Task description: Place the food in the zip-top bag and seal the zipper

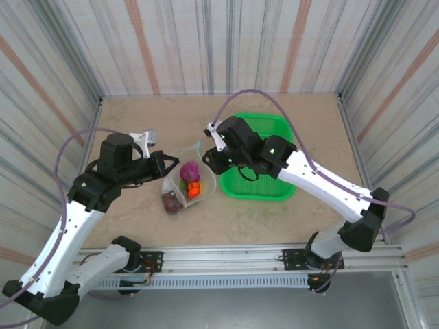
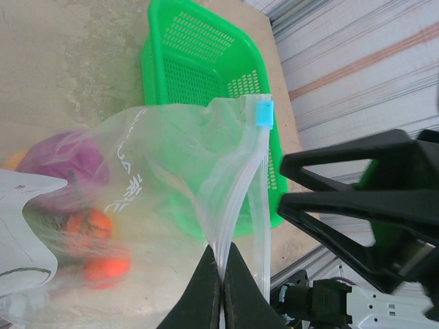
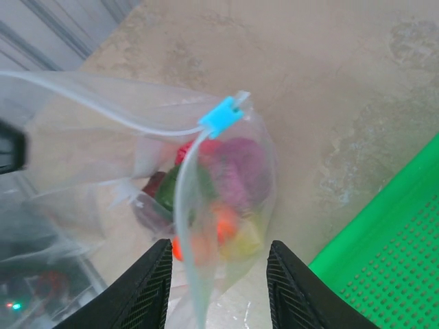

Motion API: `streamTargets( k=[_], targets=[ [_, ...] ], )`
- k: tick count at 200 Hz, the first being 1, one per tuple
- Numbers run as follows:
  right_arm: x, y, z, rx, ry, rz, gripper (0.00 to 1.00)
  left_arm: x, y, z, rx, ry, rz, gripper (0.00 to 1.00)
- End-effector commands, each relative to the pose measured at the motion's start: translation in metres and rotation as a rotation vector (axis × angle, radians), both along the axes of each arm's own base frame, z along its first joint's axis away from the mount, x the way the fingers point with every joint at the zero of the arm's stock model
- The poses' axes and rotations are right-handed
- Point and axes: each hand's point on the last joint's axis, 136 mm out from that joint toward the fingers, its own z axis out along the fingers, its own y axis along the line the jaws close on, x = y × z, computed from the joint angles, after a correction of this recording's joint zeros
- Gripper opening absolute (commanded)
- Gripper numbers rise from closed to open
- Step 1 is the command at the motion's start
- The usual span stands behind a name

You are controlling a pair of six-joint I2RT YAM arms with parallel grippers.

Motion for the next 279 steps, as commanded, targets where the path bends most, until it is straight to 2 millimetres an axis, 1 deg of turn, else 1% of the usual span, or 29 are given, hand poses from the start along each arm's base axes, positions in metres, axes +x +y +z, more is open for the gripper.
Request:
streamTargets(
  k=[1, 22, 34, 47, 71, 95, 104, 123, 132, 137, 144, 156, 162, 168, 177, 188, 193, 202, 211, 218, 227, 233, 243, 253, 258, 260, 262, 266, 279],
  targets=[
    [-0.012, -0.001, 0.013, 0.025, -0.033, 0.056, 0.42, 0.001, 0.000, 0.001, 0.008, -0.010, -0.006, 0.00],
    [-0.020, 0.005, 0.013, 0.049, -0.006, 0.099, 0.42, 0.001, -0.001, 0.004, 0.007, -0.014, -0.007, 0.00],
    [-0.022, 0.010, 0.009, 0.048, 0.008, 0.118, 0.43, 0.001, 0.000, 0.004, 0.009, -0.013, -0.005, 0.00],
    [-0.020, 0.015, 0.002, 0.033, 0.018, 0.123, 0.44, 0.001, 0.000, 0.005, 0.008, -0.014, -0.006, 0.00],
    [-0.005, 0.021, -0.014, -0.011, 0.051, 0.098, 0.44, 0.001, 0.000, 0.003, 0.013, -0.012, -0.006, 0.00],
    [0.015, 0.023, -0.023, -0.036, 0.063, 0.064, 0.39, -0.001, -0.002, 0.002, 0.001, -0.006, -0.016, 0.00],
    [0.021, 0.025, -0.023, -0.030, 0.063, 0.061, 0.34, -0.001, -0.004, 0.003, -0.010, -0.005, -0.021, 0.00],
    [0.030, 0.030, -0.020, -0.040, 0.032, 0.077, 0.13, -0.003, -0.013, 0.005, -0.055, -0.011, -0.063, 0.00],
    [0.033, 0.031, -0.018, -0.049, 0.014, 0.097, 0.00, -0.005, -0.020, 0.008, -0.093, -0.026, -0.106, 0.07],
    [0.035, 0.031, -0.017, -0.054, 0.003, 0.106, 0.00, -0.006, -0.024, 0.011, -0.112, -0.038, -0.128, 0.13],
    [0.038, 0.032, -0.015, -0.060, -0.015, 0.119, 0.00, -0.008, -0.027, 0.014, -0.127, -0.057, -0.153, 0.25],
    [0.039, 0.035, -0.011, -0.051, -0.056, 0.162, 0.00, -0.010, -0.027, 0.019, -0.118, -0.104, -0.168, 0.45],
    [0.042, 0.036, -0.007, -0.044, -0.082, 0.169, 0.00, -0.010, -0.024, 0.023, -0.105, -0.135, -0.163, 0.52],
    [0.043, 0.037, -0.003, -0.035, -0.107, 0.185, 0.00, -0.011, -0.019, 0.027, -0.082, -0.170, -0.150, 0.56],
    [0.046, 0.038, 0.006, -0.018, -0.139, 0.200, 0.00, -0.013, -0.009, 0.037, -0.039, -0.234, -0.126, 0.65],
    [0.050, 0.041, 0.017, 0.002, -0.177, 0.218, 0.00, -0.018, 0.002, 0.052, 0.003, -0.329, -0.105, 0.67],
    [0.051, 0.043, 0.023, 0.010, -0.196, 0.233, 0.00, -0.020, 0.008, 0.059, 0.024, -0.368, -0.089, 0.71],
    [0.052, 0.047, 0.031, 0.019, -0.249, 0.280, 0.00, -0.025, 0.019, 0.071, 0.056, -0.444, -0.061, 0.73],
    [0.046, 0.052, 0.038, 0.019, -0.324, 0.365, 0.00, -0.025, 0.032, 0.079, 0.104, -0.494, -0.011, 0.74],
    [0.042, 0.055, 0.043, 0.019, -0.387, 0.434, 0.00, -0.021, 0.043, 0.081, 0.155, -0.503, 0.045, 0.73],
    [0.041, 0.057, 0.052, 0.022, -0.461, 0.468, 0.00, -0.016, 0.057, 0.081, 0.217, -0.506, 0.112, 0.72],
    [0.040, 0.059, 0.062, 0.028, -0.509, 0.492, 0.00, -0.013, 0.065, 0.080, 0.252, -0.506, 0.151, 0.71],
    [0.041, 0.061, 0.074, 0.039, -0.542, 0.516, 0.00, -0.009, 0.076, 0.080, 0.299, -0.521, 0.202, 0.71],
    [0.040, 0.063, 0.084, 0.039, -0.568, 0.547, 0.00, -0.005, 0.083, 0.081, 0.335, -0.537, 0.237, 0.69],
    [0.039, 0.063, 0.085, 0.031, -0.577, 0.576, 0.00, -0.004, 0.087, 0.081, 0.350, -0.541, 0.255, 0.68],
    [0.037, 0.064, 0.082, 0.025, -0.573, 0.591, 0.00, -0.003, 0.088, 0.080, 0.356, -0.542, 0.261, 0.67],
    [0.036, 0.065, 0.090, 0.032, -0.595, 0.601, 0.00, -0.002, 0.089, 0.080, 0.362, -0.544, 0.265, 0.67],
    [0.033, 0.066, 0.092, 0.029, -0.608, 0.630, 0.00, -0.001, 0.090, 0.080, 0.373, -0.550, 0.272, 0.66],
    [0.024, 0.068, 0.093, 0.019, -0.636, 0.710, 0.00, 0.003, 0.086, 0.077, 0.397, -0.579, 0.247, 0.62]
  ],
)
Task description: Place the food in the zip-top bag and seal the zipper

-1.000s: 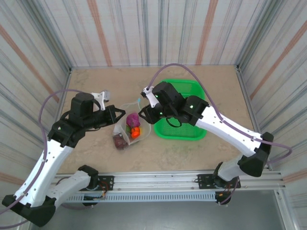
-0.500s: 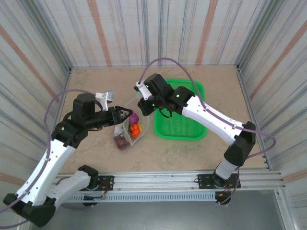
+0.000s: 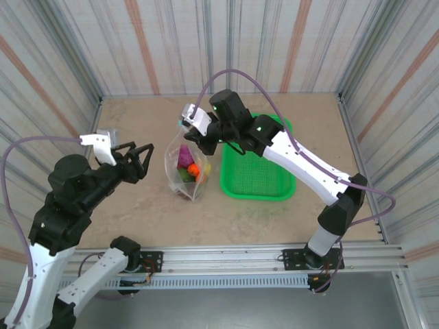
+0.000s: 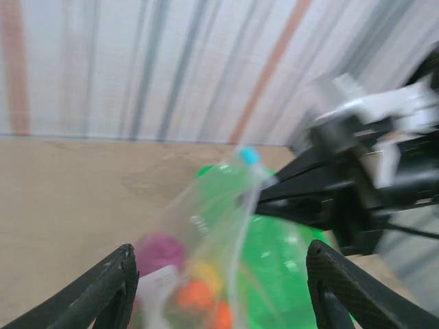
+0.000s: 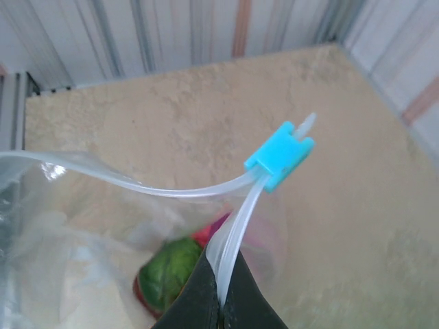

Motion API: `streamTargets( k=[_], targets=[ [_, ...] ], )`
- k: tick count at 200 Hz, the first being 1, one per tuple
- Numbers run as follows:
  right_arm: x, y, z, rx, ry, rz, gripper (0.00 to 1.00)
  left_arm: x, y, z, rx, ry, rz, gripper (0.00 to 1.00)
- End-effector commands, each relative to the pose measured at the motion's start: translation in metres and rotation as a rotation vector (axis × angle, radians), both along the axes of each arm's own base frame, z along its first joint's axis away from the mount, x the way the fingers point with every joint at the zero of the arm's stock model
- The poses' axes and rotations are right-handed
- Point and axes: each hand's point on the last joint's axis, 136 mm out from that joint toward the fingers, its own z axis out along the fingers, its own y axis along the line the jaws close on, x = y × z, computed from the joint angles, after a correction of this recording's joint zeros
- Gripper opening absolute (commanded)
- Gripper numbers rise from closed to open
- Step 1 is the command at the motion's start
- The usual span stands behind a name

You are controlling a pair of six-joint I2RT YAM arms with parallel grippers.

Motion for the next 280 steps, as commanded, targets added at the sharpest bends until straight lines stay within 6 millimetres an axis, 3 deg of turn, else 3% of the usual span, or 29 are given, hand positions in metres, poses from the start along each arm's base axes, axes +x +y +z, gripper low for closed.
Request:
streamTargets(
  k=[1, 21, 39, 42, 60, 71, 91, 114, 138, 180, 228, 280],
  targets=[
    [-0.019, 0.006, 0.035, 0.023, -0.173, 0.201, 0.00, 0.016, 0.014, -0.018, 0.149, -0.013, 0.085, 0.62],
    [-0.031, 0.005, 0.022, -0.035, -0.215, 0.286, 0.00, 0.019, -0.009, -0.029, 0.209, -0.043, -0.041, 0.54],
    [-0.050, 0.003, -0.004, -0.126, -0.246, 0.370, 0.00, 0.012, -0.031, -0.039, 0.262, -0.081, -0.193, 0.52],
    [-0.054, 0.002, -0.018, -0.156, -0.233, 0.382, 0.00, 0.010, -0.033, -0.041, 0.269, -0.086, -0.210, 0.52],
    [-0.067, -0.006, -0.050, -0.207, -0.238, 0.425, 0.00, 0.005, -0.043, -0.054, 0.304, -0.100, -0.283, 0.58],
    [-0.073, -0.011, -0.064, -0.213, -0.244, 0.446, 0.00, -0.001, -0.054, -0.069, 0.347, -0.111, -0.367, 0.66],
    [-0.090, -0.020, -0.082, -0.167, -0.256, 0.491, 0.00, -0.028, -0.085, -0.104, 0.436, -0.128, -0.605, 0.68],
    [-0.106, -0.029, -0.084, -0.108, -0.261, 0.507, 0.00, -0.053, -0.097, -0.129, 0.541, -0.156, -0.738, 0.67],
    [-0.117, -0.038, -0.085, -0.107, -0.250, 0.525, 0.00, -0.073, -0.102, -0.135, 0.617, -0.278, -0.831, 0.70],
    [-0.132, -0.041, -0.087, -0.113, -0.242, 0.560, 0.00, -0.063, -0.106, -0.131, 0.687, -0.354, -0.820, 0.69],
    [-0.140, -0.040, -0.088, -0.110, -0.239, 0.582, 0.00, -0.056, -0.119, -0.122, 0.666, -0.389, -0.824, 0.54],
    [-0.141, -0.041, -0.091, -0.107, -0.218, 0.579, 0.00, -0.068, -0.127, -0.108, 0.615, -0.454, -0.888, 0.25]
  ],
)
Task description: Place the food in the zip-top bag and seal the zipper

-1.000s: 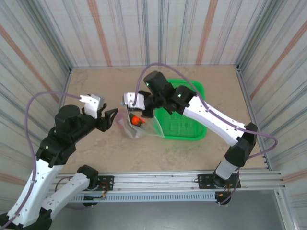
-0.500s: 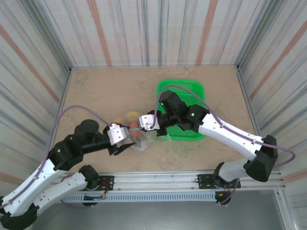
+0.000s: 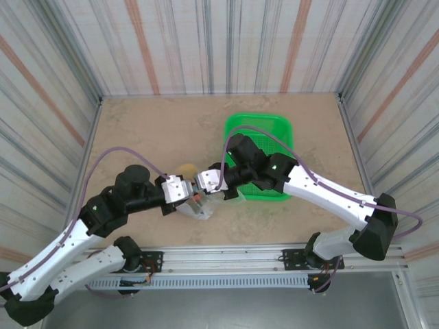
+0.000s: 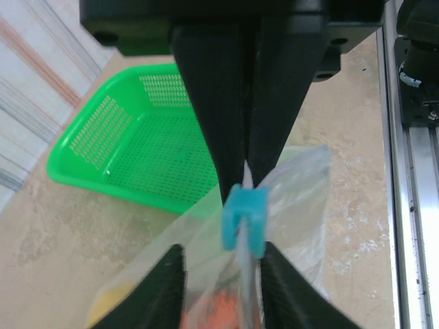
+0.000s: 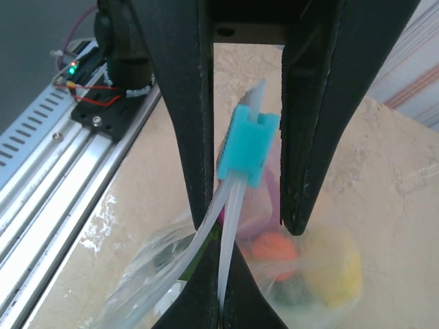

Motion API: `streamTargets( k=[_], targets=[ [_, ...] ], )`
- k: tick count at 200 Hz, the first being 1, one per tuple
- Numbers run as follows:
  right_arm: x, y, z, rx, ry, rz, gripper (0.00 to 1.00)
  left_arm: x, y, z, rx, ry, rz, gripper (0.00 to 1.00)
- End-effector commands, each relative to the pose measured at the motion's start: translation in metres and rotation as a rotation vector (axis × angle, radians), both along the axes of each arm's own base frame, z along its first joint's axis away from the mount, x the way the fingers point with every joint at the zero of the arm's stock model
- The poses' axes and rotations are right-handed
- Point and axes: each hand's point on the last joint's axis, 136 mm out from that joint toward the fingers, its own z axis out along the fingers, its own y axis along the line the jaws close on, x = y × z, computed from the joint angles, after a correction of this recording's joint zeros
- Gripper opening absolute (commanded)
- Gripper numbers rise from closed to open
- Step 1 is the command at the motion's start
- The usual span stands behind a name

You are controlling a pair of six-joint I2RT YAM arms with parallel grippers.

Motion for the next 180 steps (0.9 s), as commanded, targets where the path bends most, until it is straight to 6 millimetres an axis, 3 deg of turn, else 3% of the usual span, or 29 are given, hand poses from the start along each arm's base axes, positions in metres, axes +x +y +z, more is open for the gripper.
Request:
streamTargets(
  k=[1, 69, 112, 132, 158, 180],
  targets=[
    [-0.008, -0.003, 0.004, 0.013, 0.007, 0.023, 0.00, -0.010, -0.007, 0.024, -0.062, -0.051, -0.071, 0.24],
    [-0.008, -0.003, 0.000, 0.005, 0.021, 0.017, 0.00, -0.018, -0.001, 0.034, -0.083, -0.083, -0.084, 0.19],
    [-0.007, -0.002, 0.002, 0.010, 0.023, 0.009, 0.00, -0.020, -0.003, 0.031, -0.077, -0.061, -0.100, 0.00],
    [-0.005, -0.002, 0.004, 0.012, 0.017, -0.003, 0.00, -0.020, -0.004, 0.030, -0.073, -0.055, -0.101, 0.00],
    [-0.001, -0.010, 0.012, 0.019, -0.018, -0.047, 0.17, -0.017, -0.001, 0.031, -0.079, -0.067, -0.081, 0.00],
    [-0.001, -0.023, 0.027, 0.050, -0.057, -0.087, 0.20, -0.018, 0.001, 0.031, -0.094, -0.068, -0.068, 0.00]
  ],
)
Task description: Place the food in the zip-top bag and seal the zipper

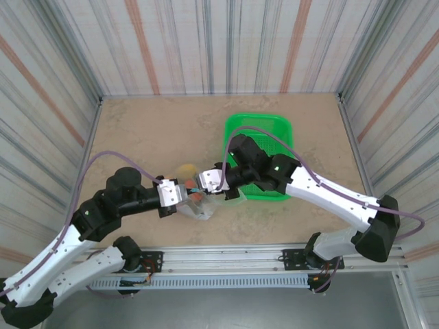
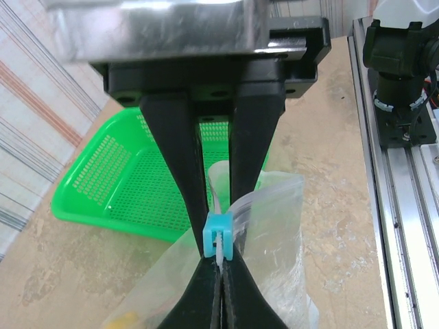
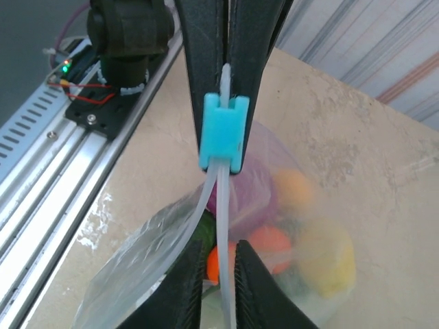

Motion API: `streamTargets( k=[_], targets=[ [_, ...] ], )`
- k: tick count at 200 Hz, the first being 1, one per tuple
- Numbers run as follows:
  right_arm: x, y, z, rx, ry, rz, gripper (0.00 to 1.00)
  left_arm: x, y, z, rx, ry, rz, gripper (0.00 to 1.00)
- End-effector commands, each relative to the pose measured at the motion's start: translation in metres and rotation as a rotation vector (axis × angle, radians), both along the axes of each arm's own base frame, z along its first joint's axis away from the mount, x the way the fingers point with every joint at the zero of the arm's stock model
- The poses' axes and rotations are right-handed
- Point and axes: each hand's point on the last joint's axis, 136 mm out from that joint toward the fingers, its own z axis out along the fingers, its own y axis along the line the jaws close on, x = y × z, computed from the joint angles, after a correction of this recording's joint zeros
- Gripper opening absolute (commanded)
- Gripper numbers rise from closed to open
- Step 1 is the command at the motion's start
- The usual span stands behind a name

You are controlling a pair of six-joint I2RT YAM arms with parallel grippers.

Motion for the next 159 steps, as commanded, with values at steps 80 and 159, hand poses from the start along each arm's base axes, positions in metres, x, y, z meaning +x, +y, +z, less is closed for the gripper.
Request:
streamTargets(
  k=[80, 159],
  targets=[
    [-0.031, -0.001, 0.071, 0.194, 0.093, -0.017, 0.27, 0.001, -0.003, 0.022, -0.108, -0.045, 0.011, 0.00],
    [-0.022, 0.016, 0.084, 0.259, 0.103, -0.009, 0.31, -0.001, -0.002, 0.018, -0.100, -0.039, 0.003, 0.00]
  ],
)
